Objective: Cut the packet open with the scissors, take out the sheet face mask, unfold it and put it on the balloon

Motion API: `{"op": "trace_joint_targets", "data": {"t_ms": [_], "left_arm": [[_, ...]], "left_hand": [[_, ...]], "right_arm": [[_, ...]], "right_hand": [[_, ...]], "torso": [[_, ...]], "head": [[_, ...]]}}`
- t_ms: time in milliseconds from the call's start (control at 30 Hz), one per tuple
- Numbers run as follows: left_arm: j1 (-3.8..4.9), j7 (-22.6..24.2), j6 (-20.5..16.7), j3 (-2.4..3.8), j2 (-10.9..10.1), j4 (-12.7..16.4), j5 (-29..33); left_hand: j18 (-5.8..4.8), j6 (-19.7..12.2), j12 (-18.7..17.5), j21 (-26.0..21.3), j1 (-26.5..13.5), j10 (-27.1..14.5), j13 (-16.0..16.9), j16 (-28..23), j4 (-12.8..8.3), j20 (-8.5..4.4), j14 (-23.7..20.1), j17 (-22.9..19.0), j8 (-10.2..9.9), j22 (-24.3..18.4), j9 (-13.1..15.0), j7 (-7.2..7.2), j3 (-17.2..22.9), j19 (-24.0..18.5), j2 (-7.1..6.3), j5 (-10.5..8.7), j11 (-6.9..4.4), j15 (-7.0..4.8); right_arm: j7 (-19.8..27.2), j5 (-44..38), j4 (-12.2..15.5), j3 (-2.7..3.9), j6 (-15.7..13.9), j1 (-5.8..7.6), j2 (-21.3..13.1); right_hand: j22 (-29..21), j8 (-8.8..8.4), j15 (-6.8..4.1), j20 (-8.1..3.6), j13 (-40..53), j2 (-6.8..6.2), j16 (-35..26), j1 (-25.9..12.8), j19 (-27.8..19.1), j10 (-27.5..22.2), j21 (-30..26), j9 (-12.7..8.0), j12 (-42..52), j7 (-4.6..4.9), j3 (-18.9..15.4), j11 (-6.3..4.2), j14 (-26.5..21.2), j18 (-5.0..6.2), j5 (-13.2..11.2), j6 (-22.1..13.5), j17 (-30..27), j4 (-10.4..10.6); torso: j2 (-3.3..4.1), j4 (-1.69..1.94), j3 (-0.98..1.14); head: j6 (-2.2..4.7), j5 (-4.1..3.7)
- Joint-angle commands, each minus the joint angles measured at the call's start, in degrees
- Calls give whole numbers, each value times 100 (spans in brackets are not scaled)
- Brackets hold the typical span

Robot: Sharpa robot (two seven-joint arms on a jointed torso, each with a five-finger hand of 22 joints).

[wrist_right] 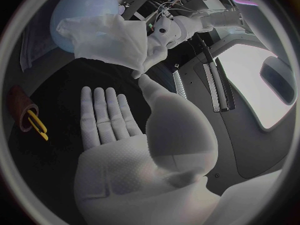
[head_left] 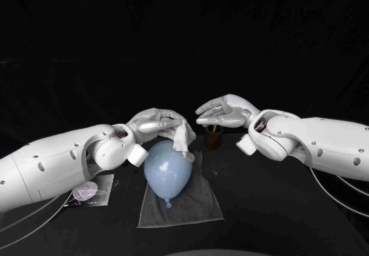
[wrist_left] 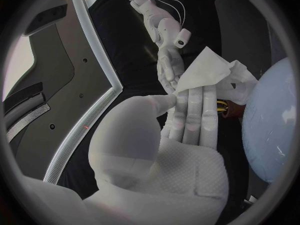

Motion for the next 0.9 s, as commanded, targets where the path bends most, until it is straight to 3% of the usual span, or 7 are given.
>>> {"op": "trace_joint_targets", "data": {"t_ms": [33, 67, 167, 267, 533, 900], "left_arm": [[1, -3, 360, 4, 20, 12, 64], [1, -3, 390, 4, 22, 15, 64], [1, -1, 454, 5, 24, 20, 65], [1, 9, 496, 5, 25, 23, 48], [1, 44, 457, 5, 6, 0, -347], [1, 79, 343, 5, -8, -29, -644]], "left_hand": [[76, -1, -34, -7, -57, 44, 10, -25, -10, 5, 49, 17, 22, -6, 2557, 53, 31, 46, -1, 15, -1, 7], [76, -1, -35, -7, -60, 46, 11, -24, -10, 5, 53, 21, 22, -6, 2558, 53, 31, 49, -1, 14, -1, 6], [76, -4, -45, 0, -80, 68, 22, -15, -13, -3, 91, 66, 25, -6, 2569, 47, 31, 74, -1, 14, -8, -3], [76, -4, -48, 2, -86, 73, 25, -12, -14, -5, 101, 80, 25, -6, 2572, 45, 31, 80, -1, 14, -10, -5], [76, 0, -63, 16, -100, 98, 42, 6, -34, -21, 145, 152, 25, -3, 2583, 35, 27, 112, -10, 14, -21, -20], [75, 16, -78, 51, -125, 145, 76, 54, -55, -49, 213, 284, 18, 11, 2595, 18, 24, 167, -10, 14, -40, -46]], "right_arm": [[199, 125, -43, -3, 565, -11, 70], [180, 116, -63, -6, 651, -16, 98], [109, 70, -141, -23, 869, -29, 188], [25, 31, -241, -43, 1064, -47, 286], [-85, 25, -363, -63, 1478, -91, 387], [-110, 268, -335, -68, 2006, -112, 379]], "right_hand": [[-284, -71, 103, 21, -201, 25, -368, 125, -456, -110, -23, -85, -164, 407, -221, 98, -115, -82, -63, -163, -222, -55], [-317, -72, 114, 20, -218, 37, -406, 133, -508, -114, -19, -92, -178, 418, -249, 97, -121, -91, -62, -175, -244, -60], [-727, -97, 200, 30, -283, 79, -732, 256, -1561, -212, -93, -151, -338, 478, -483, 167, -244, -182, -71, -315, -431, -156], [-880, -83, 237, 32, -282, 117, -940, 329, -1987, -227, -128, -166, -404, 512, -585, 193, -474, -220, -71, -344, -576, -210], [-1064, -60, 289, 37, -279, 233, -1215, 369, -2435, -259, -153, -193, -534, 546, -839, 230, -744, -282, -75, -430, -768, -237], [-1166, 114, 249, 39, -269, 423, -1121, 380, -2549, -16, -145, -177, -565, 555, -1206, 207, -186, -252, -75, -248, -746, -197]], "torso": [[0, 3, -1], [1, 4, -2], [-1, 2, -4], [-1, 1, -3], [5, 7, -2], [-4, 1, -1]], "head": [[-4, -9], [-4, -8], [1, -15], [-2, -11], [-14, -6], [-20, 0]]}}
